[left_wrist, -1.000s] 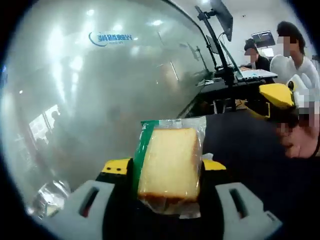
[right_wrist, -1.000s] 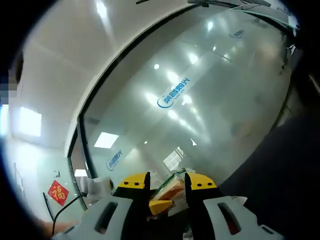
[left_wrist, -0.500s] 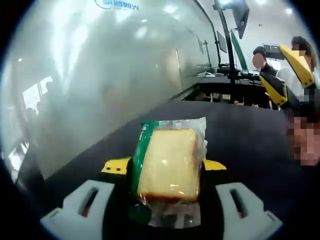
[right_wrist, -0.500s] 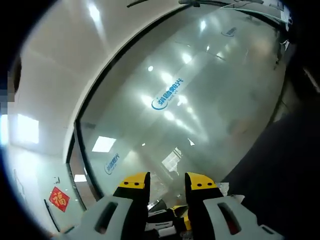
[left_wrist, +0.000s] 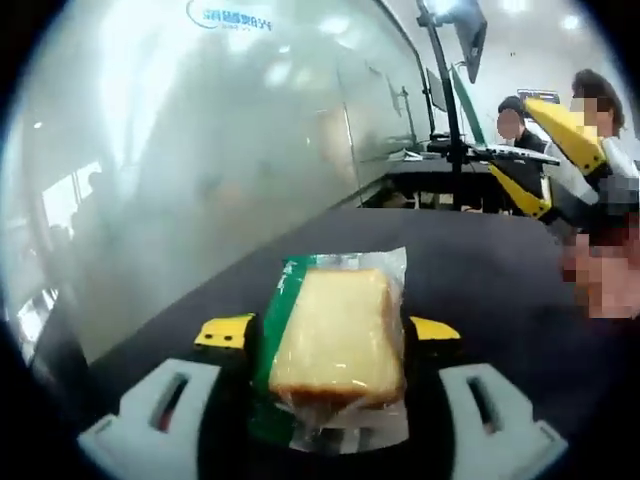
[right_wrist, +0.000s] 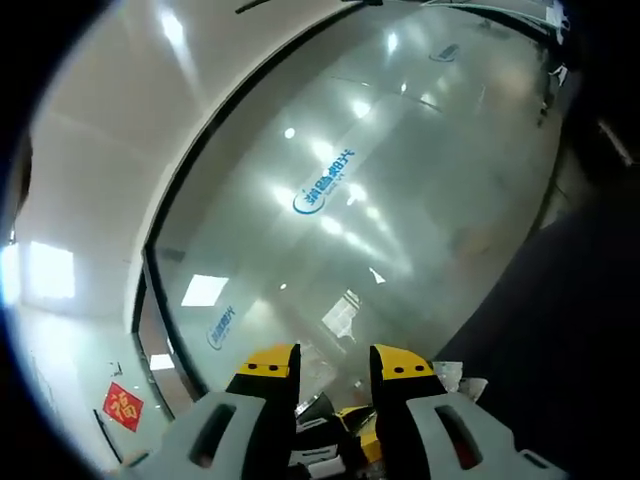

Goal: Pick up the bread from the bowl and place it onto the table

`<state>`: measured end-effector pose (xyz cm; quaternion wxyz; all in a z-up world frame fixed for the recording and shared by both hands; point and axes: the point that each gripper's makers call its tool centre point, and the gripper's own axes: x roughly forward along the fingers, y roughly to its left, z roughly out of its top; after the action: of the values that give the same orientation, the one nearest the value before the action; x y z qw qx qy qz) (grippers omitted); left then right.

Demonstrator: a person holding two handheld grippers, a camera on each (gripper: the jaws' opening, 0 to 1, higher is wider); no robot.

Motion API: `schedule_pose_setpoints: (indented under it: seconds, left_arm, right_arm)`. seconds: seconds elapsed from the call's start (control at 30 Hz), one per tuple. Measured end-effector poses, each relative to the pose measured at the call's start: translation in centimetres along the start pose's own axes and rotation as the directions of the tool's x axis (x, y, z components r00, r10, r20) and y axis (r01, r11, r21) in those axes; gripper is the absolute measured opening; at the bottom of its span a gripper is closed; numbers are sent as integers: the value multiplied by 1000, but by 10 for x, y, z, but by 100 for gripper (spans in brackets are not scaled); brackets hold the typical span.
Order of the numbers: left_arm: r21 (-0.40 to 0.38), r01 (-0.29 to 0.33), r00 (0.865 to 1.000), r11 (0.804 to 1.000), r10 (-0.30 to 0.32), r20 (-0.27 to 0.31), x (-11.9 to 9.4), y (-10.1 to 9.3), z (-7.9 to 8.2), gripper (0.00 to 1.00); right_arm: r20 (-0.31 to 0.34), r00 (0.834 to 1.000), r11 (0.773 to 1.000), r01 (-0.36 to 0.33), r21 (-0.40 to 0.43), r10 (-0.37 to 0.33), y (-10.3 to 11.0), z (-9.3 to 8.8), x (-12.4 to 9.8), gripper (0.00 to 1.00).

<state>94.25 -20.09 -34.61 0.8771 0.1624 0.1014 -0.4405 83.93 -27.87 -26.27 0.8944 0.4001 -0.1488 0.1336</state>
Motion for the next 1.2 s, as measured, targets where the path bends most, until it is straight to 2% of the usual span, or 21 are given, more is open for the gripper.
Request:
schedule_pose_setpoints:
  seconds: [0.1,0.17,0.2,0.27,0.3,0.37,0.4,0.47,0.53,0.63,0.77,0.83,0.9,1.0,1.03,1.07,1.13,1.17,1.2]
  left_arm:
    - [5,-2,999,1000,1,45,-13,3,15,51]
    - [7,-6,996,1000,5,91,-33,8,30,51]
    - [-2,-12,994,1000,12,106,-44,18,34,50]
    - [-34,-20,993,999,23,119,-64,20,39,50]
    - [-39,-35,987,999,41,153,-76,28,46,50]
    - [-54,-61,981,997,70,181,-96,43,52,50]
    - [-56,-89,977,994,99,190,-106,58,55,50]
    - [-26,-161,971,987,163,175,-129,82,51,49]
    - [-7,-222,958,975,219,183,-150,104,49,48]
    - [-83,-247,945,965,259,200,-181,132,43,48]
    - [-73,-328,918,942,336,212,-217,168,38,48]
    - [-74,-362,906,929,369,209,-230,183,34,49]
    - [-107,-374,891,921,389,232,-244,199,32,50]
    - [-138,-400,877,906,423,228,-256,223,20,54]
    - [-141,-401,879,905,423,218,-255,229,14,56]
    - [-143,-391,896,909,412,167,-249,234,1,58]
    - [-153,-385,909,910,403,105,-239,244,-17,62]
    - [-158,-386,914,909,400,71,-233,247,-24,63]
    - [-163,-403,908,901,416,54,-229,254,-29,62]
  right_arm:
    - [-8,1000,1000,1,7,-1,0,-2,0,25]
    - [-9,1000,1000,1,7,-1,-1,-3,-1,25]
    - [-10,1000,1000,0,8,0,-1,-3,0,25]
    - [-14,1000,1000,0,14,1,0,-4,-1,25]
    - [-15,1000,1000,0,14,0,1,-5,-1,25]
    - [-20,1000,1000,-3,11,3,3,-7,-2,25]
    - [-24,1000,1000,-4,11,4,4,-9,-1,25]
    - [-41,999,1000,-7,14,8,5,-14,-1,25]
    - [-55,998,1000,-15,10,15,7,-19,0,25]
    - [-73,997,1000,-21,-6,21,11,-26,1,25]
    - [-96,995,1000,-19,-19,17,9,-33,2,25]
    - [-103,995,1000,-13,-15,12,7,-35,2,25]
    - [-107,994,1000,-10,-8,9,5,-36,2,25]
    - [-111,994,1000,-12,-4,11,6,-36,2,25]
    - [-112,994,1000,-14,-7,13,6,-37,3,25]
    - [-113,993,1000,-15,-10,14,6,-37,3,25]
    - [-121,993,1000,-17,-14,15,7,-42,5,25]
    - [-127,992,1000,-18,-12,16,7,-44,5,25]
    - [-137,990,1000,-17,-3,16,7,-48,5,25]
